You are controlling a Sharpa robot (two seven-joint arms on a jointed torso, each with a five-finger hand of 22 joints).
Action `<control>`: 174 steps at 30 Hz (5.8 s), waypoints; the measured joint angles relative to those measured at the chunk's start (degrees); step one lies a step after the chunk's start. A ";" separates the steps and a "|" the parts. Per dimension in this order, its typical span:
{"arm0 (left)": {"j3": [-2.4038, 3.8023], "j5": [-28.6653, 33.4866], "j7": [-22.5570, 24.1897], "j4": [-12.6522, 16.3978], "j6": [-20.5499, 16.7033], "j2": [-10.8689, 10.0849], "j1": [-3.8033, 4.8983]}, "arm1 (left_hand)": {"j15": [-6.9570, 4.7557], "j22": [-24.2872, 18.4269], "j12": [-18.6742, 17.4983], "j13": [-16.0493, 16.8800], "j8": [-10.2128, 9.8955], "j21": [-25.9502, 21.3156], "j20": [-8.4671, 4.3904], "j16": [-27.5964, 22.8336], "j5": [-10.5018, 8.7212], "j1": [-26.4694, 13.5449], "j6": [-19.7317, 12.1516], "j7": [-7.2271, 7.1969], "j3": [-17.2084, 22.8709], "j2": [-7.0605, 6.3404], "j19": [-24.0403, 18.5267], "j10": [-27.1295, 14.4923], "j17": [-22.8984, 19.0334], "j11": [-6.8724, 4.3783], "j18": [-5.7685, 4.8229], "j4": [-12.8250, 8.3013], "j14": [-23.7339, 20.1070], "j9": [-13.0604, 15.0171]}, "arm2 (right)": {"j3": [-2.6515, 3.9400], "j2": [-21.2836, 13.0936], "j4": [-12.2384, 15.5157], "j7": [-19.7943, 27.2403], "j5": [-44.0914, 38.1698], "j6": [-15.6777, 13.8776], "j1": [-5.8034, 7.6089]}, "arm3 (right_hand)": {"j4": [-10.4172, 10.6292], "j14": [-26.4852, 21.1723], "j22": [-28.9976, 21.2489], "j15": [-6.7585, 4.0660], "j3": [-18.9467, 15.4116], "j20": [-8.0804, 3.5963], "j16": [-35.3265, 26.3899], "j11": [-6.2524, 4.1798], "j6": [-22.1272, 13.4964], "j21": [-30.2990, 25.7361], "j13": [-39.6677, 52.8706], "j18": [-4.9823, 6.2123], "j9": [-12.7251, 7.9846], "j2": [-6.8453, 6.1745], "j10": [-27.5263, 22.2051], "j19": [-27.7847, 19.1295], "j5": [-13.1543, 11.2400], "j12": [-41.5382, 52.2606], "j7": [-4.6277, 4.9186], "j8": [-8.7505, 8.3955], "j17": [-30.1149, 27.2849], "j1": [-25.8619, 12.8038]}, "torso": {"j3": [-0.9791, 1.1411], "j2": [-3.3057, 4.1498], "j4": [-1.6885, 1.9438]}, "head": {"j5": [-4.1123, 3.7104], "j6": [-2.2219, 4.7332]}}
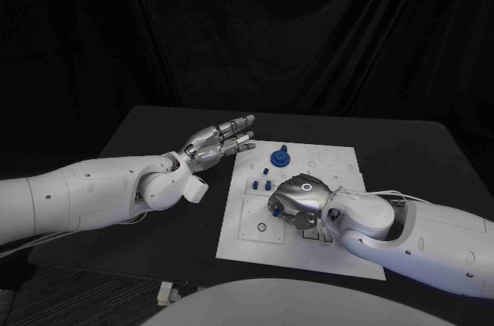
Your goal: Assemble the parts on the task board
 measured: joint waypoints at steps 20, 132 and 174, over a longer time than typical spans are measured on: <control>0.00 -0.01 -0.24 -0.30 0.20 0.16 -0.11 | 0.00 0.01 0.00 0.00 0.00 0.00 0.00 0.00 0.00 0.00 0.00 0.00 0.01 0.00 0.00 -0.03 0.00 0.02 0.00 -0.01 0.00 0.00 | 0.01 -0.55 0.05 -0.77 -0.01 0.64 -0.25 | 2.05 0.00 0.01 0.00 -2.04 0.22 -0.64 0.14 -5.59 -1.81 0.28 0.00 -2.15 -0.81 -0.67 -0.58 -3.79 -0.33 -2.00 -3.11 0.00 -2.26 | 0.00 0.01 0.03 | -0.14 0.00; 0.00 -0.04 -0.82 -0.76 1.04 0.50 -0.48 | 0.20 -0.14 0.46 0.23 0.00 0.00 -0.01 0.27 0.70 0.68 0.00 0.00 1.27 0.68 0.42 0.55 0.00 1.01 -0.90 -1.27 -0.21 0.05 | -0.05 -11.37 -2.84 -0.39 5.66 -4.15 3.36 | 7.45 0.00 0.03 0.00 -11.25 -0.51 0.96 0.23 3.35 -0.07 -2.68 0.00 -2.40 1.58 -2.79 1.59 2.07 -3.04 -0.64 4.61 0.00 5.31 | -0.01 0.05 0.01 | 0.76 0.00; 0.00 -0.05 -1.47 -0.82 1.18 0.29 -0.66 | 0.20 -0.69 0.67 0.22 0.00 0.00 -0.01 0.27 0.88 0.69 0.51 0.93 1.66 1.15 0.41 0.70 0.00 1.16 -0.88 -1.66 -0.20 0.09 | -0.03 -12.30 9.49 -1.13 8.03 -4.78 7.76 | 6.56 0.00 0.00 0.00 -10.37 -0.50 0.96 0.34 3.81 0.17 -2.74 0.00 -1.39 1.59 -1.26 1.58 2.77 -2.77 -0.35 5.94 0.04 5.92 | -0.01 0.00 0.02 | 0.60 0.00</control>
